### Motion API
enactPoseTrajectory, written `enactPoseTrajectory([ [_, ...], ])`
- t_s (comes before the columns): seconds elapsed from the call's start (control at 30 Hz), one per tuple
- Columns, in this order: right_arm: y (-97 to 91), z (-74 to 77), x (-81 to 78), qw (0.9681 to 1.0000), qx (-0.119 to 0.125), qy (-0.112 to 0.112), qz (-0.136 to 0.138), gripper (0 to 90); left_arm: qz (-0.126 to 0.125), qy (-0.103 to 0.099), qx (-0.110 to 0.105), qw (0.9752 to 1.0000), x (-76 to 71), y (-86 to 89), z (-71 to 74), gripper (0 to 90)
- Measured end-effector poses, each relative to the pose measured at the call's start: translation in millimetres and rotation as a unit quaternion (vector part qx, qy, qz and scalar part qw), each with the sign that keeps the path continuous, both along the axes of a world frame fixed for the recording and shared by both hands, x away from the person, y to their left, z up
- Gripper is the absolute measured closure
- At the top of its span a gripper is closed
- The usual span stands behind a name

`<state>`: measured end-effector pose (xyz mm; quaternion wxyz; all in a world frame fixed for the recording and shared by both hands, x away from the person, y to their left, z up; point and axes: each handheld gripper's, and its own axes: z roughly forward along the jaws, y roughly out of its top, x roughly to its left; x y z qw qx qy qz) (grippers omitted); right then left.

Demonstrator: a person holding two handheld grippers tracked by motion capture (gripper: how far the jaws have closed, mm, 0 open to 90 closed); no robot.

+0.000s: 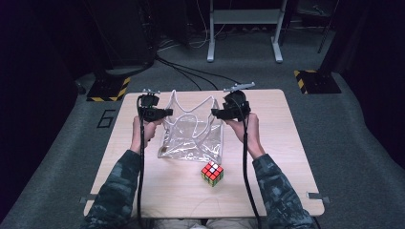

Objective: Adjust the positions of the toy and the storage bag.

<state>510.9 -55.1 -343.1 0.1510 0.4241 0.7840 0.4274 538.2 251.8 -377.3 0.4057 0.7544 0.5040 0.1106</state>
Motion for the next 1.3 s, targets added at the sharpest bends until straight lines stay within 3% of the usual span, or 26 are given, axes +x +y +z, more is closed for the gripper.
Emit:
enactPoseTrajectory([
  [0.03,5.1,2.3,-0.3,1.0,-0.001,0.0,0.0,33.8,0.002,0.0,-0.001,1.0,-0.2,-0.1,-0.1,87.8],
  [0.2,25.5,-0.1,-2.7,0.9994,-0.033,0.005,0.002,32.4,0.0,0.0,-0.004,1.0,-0.3,1.1,-0.7,87.7],
  [0.3,30.4,-9.7,-2.2,0.9988,-0.044,0.021,0.005,37.2,-0.003,-0.002,0.0,1.0,-0.4,3.0,-1.0,87.6],
  [0.4,29.5,-18.7,-2.0,0.9984,-0.049,0.03,0.004,49.4,-0.002,-0.004,-0.004,1.0,-0.2,5.2,-1.8,87.5],
  [0.5,24.8,-18.2,-2.1,0.9986,-0.046,0.026,0.001,63.8,0.0,-0.005,-0.004,1.0,-0.6,6.9,-1.4,87.5],
  [0.57,21.3,-16.7,-2.0,0.9981,-0.059,0.017,-0.009,73.8,-0.004,-0.006,-0.001,1.0,-1.1,7.5,-0.8,87.6],
  [0.7,8.2,-18.3,2.9,0.9976,-0.062,0.013,-0.027,84.8,-0.007,-0.007,-0.002,1.0,-2.1,9.5,0.2,87.7],
  [0.83,-5.5,-16.7,8.1,0.997,-0.062,0.009,-0.046,85.9,-0.013,-0.007,-0.004,0.9999,-3.2,9.9,1.0,87.8],
  [1.0,-23.9,-5.7,10.1,0.9944,-0.075,-0.015,-0.074,86.3,-0.019,-0.007,-0.004,0.9998,-3.4,7.0,1.8,88.0],
  [1.3,-50.1,0.6,18.6,0.9907,-0.079,-0.01,-0.111,86.4,-0.023,-0.007,0.002,0.9997,3.5,2.0,7.3,88.1],
])
